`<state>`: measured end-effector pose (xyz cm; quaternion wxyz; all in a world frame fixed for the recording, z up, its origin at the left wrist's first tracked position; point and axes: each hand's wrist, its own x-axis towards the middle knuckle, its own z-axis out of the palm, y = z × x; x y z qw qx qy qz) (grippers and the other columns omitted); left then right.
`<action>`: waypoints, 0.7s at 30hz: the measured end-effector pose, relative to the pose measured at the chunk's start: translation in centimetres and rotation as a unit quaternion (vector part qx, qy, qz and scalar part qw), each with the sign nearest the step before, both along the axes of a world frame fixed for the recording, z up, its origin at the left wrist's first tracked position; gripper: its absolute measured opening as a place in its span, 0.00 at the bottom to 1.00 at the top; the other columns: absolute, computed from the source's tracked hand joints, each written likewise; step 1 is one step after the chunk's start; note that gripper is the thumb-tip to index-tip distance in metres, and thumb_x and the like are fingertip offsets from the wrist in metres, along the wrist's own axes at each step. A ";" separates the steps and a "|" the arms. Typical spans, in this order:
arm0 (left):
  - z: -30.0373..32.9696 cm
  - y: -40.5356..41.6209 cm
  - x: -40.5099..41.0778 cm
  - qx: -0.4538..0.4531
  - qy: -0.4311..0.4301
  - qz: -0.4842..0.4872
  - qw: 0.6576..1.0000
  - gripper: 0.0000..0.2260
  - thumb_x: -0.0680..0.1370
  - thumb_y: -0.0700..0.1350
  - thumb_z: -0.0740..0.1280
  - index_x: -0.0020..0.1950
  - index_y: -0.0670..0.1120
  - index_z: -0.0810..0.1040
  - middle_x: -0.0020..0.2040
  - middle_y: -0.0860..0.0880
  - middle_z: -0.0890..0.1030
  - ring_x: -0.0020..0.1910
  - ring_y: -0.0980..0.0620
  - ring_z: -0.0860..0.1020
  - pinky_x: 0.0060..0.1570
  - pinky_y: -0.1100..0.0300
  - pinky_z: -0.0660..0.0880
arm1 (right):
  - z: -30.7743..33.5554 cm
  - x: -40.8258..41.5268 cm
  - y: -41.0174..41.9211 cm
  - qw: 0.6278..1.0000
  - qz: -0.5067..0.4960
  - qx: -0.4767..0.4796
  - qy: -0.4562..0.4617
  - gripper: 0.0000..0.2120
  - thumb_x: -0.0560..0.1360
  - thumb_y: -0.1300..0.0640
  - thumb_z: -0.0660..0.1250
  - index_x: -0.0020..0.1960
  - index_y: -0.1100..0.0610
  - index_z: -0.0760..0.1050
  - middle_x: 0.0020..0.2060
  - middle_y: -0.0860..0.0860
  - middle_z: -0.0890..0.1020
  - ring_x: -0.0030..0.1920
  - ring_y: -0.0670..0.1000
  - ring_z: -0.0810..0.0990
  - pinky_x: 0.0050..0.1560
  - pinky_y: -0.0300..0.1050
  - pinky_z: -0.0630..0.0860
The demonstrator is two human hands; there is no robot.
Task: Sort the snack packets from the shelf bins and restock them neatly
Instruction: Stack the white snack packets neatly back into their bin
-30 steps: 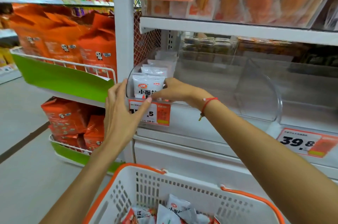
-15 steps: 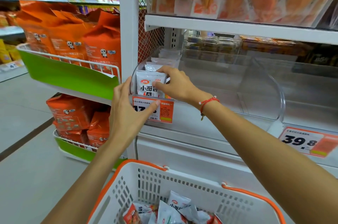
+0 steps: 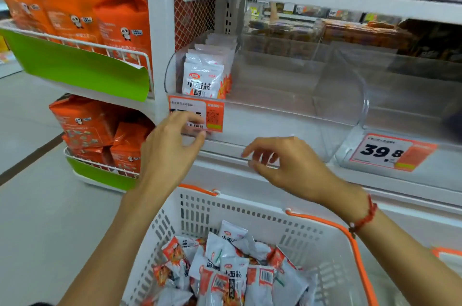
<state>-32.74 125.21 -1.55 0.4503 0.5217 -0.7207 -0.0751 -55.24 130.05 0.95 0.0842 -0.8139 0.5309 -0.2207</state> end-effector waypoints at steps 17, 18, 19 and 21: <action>-27.8 11.4 0.1 0.341 -0.269 -0.146 0.889 0.23 0.79 0.57 0.61 0.71 0.48 0.72 0.78 0.48 0.59 0.69 0.46 0.71 0.67 0.46 0.69 | -26.7 -1.9 12.7 0.889 0.009 0.398 0.226 0.55 0.68 0.35 0.70 0.79 0.52 0.39 0.78 0.54 0.41 0.78 0.57 0.40 0.76 0.55 0.40; -27.8 11.3 -0.1 0.323 -0.273 -0.136 0.896 0.22 0.77 0.55 0.66 0.67 0.46 0.77 0.75 0.45 0.66 0.66 0.43 0.75 0.61 0.44 0.73 | -27.2 -1.7 12.9 0.897 -0.002 0.378 0.228 0.53 0.69 0.36 0.70 0.79 0.53 0.41 0.78 0.55 0.42 0.78 0.57 0.41 0.76 0.55 0.41; -27.5 11.2 -0.4 0.304 -0.279 -0.121 0.903 0.21 0.75 0.53 0.70 0.65 0.46 0.78 0.73 0.45 0.69 0.65 0.42 0.75 0.59 0.43 0.74 | -27.3 -1.4 12.9 0.911 -0.008 0.348 0.221 0.50 0.70 0.38 0.70 0.79 0.53 0.45 0.78 0.56 0.46 0.78 0.58 0.44 0.76 0.55 0.44; -26.5 11.2 -1.2 0.305 -0.295 -0.107 0.899 0.22 0.77 0.52 0.69 0.70 0.50 0.73 0.76 0.48 0.64 0.73 0.45 0.65 0.70 0.45 0.64 | -26.8 -1.4 12.4 0.936 -0.008 0.298 0.188 0.39 0.72 0.43 0.69 0.77 0.53 0.57 0.75 0.55 0.60 0.75 0.57 0.57 0.74 0.52 0.55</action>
